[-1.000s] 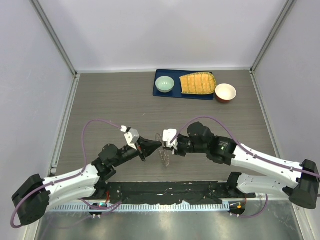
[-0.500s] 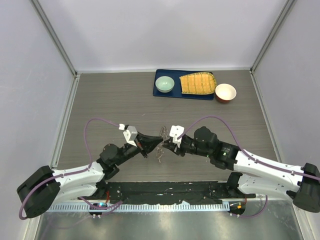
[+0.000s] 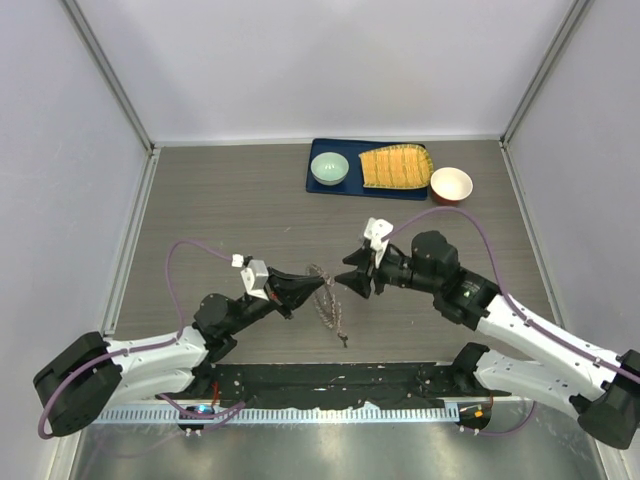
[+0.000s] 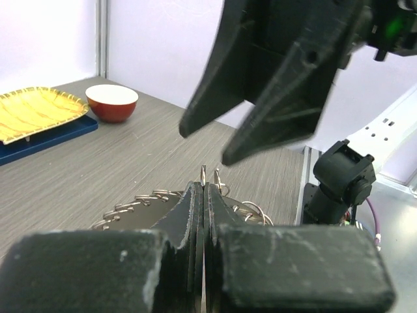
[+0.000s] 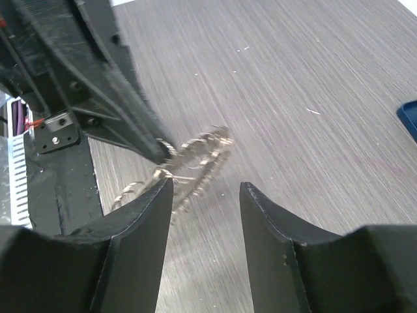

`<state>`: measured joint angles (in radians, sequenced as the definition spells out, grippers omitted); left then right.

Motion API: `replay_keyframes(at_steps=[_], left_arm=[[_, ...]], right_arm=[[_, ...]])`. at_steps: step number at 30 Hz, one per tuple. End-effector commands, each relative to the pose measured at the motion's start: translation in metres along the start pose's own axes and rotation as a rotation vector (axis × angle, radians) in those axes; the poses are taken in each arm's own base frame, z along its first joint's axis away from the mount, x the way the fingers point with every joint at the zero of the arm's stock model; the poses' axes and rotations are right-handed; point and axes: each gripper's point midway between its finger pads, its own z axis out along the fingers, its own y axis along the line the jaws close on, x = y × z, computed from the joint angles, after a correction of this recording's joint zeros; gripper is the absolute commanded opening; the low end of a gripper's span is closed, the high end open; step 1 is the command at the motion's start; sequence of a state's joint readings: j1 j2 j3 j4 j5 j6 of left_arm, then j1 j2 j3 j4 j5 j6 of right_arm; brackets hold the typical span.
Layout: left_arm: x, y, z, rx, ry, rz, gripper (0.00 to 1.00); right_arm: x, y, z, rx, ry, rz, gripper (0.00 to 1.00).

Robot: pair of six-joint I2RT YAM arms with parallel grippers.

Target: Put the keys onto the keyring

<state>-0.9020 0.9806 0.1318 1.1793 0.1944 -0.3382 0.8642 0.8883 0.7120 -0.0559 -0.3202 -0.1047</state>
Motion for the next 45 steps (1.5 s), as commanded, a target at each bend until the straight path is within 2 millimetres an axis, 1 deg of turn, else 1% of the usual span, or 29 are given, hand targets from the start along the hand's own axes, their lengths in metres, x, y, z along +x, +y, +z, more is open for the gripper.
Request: replay_keyframes(at_steps=[1,4,5,10,14,16,21,25,34,41,44,45], left_arm=[[-0.041,-0.011,0.002,0.048,-0.151,0.066,0.00],[-0.042,-0.014,0.001,0.059,-0.154,0.066,0.00],[-0.042,-0.015,0.001,0.064,-0.153,0.067,0.00],[-0.041,-0.017,0.003,0.081,-0.145,0.071,0.00],[-0.040,-0.018,0.005,0.086,-0.140,0.072,0.00],[-0.042,-0.018,0.005,0.087,-0.143,0.071,0.00],[-0.048,-0.020,0.007,0.093,-0.157,0.073,0.00],[-0.052,-0.023,0.009,0.107,-0.162,0.073,0.00],[-0.059,-0.026,0.011,0.117,-0.165,0.077,0.00],[-0.057,-0.028,0.015,0.130,-0.152,0.075,0.00],[-0.057,-0.029,0.017,0.140,-0.150,0.074,0.00],[-0.059,-0.029,0.018,0.140,-0.157,0.072,0.00]], right_arm=[[-0.032,0.001,-0.008,-0.109,-0.083,0.045,0.52],[-0.037,0.002,-0.006,-0.152,-0.113,0.050,0.50],[-0.041,0.002,-0.006,-0.160,-0.136,0.043,0.49],[-0.042,0.000,-0.003,-0.191,-0.165,0.043,0.48],[-0.048,-0.004,-0.003,-0.190,-0.202,0.061,0.48],[-0.045,-0.005,-0.003,-0.190,-0.198,0.063,0.47],[-0.035,0.002,-0.001,-0.231,-0.169,0.065,0.45],[-0.030,0.002,-0.001,-0.234,-0.166,0.064,0.42],[-0.029,0.011,0.001,-0.295,-0.173,0.074,0.37],[-0.033,0.017,0.000,-0.334,-0.190,0.073,0.36],[-0.033,0.017,0.000,-0.337,-0.194,0.071,0.34],[-0.033,0.017,0.000,-0.336,-0.194,0.070,0.31]])
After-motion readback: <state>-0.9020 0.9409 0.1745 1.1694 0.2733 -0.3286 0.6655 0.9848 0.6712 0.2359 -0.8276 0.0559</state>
